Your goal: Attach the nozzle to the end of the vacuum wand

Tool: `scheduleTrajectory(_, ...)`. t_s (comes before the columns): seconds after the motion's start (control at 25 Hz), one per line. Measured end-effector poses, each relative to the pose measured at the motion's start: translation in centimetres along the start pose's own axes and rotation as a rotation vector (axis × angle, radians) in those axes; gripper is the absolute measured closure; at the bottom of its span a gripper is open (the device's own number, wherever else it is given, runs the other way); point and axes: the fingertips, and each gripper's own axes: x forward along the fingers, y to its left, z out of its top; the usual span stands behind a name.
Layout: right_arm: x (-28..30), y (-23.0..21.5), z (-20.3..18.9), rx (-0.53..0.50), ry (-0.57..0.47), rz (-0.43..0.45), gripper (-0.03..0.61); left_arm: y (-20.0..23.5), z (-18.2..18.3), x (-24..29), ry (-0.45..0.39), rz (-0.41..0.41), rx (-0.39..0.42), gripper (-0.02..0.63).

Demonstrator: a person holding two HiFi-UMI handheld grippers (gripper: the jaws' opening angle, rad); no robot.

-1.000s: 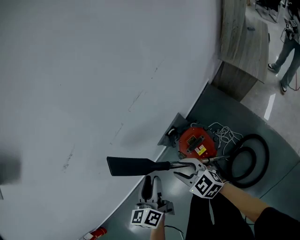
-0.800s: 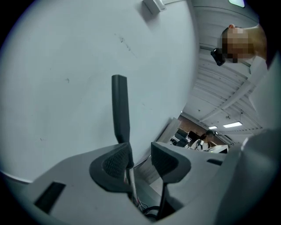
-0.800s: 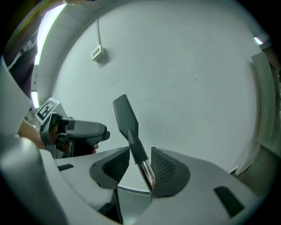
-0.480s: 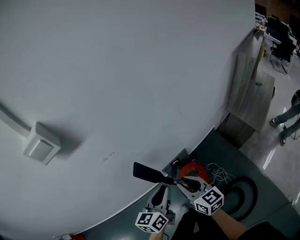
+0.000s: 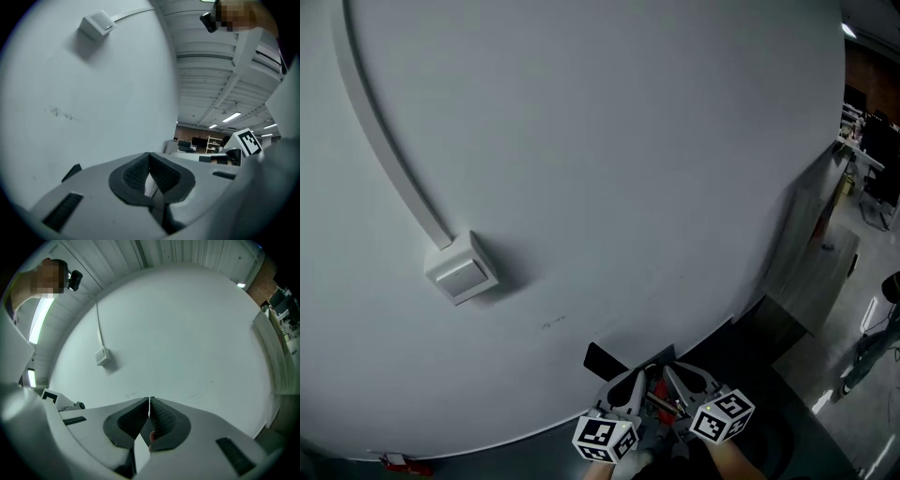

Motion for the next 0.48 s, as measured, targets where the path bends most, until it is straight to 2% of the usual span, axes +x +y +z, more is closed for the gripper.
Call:
scheduleTrajectory(0.2,1.3,1.0,2.2,-0.005,-0.032,0.014,0.560,-0.1,2.9,0.6,-0.050,-0.002,0.011,0.609)
scheduleTrajectory(0.36,2.1,1.5,3.0,0.005,-0.043,0.041,0.560,0.4,3.7,0.6,-0.063,0.017,0.053,0.609)
scheduleTrajectory(0.48,2.6,1.6,3.4,0.003,-0.047,0.053,0.560,0.8,4.0,0.8,-0.071,0.024,0.049,0.609)
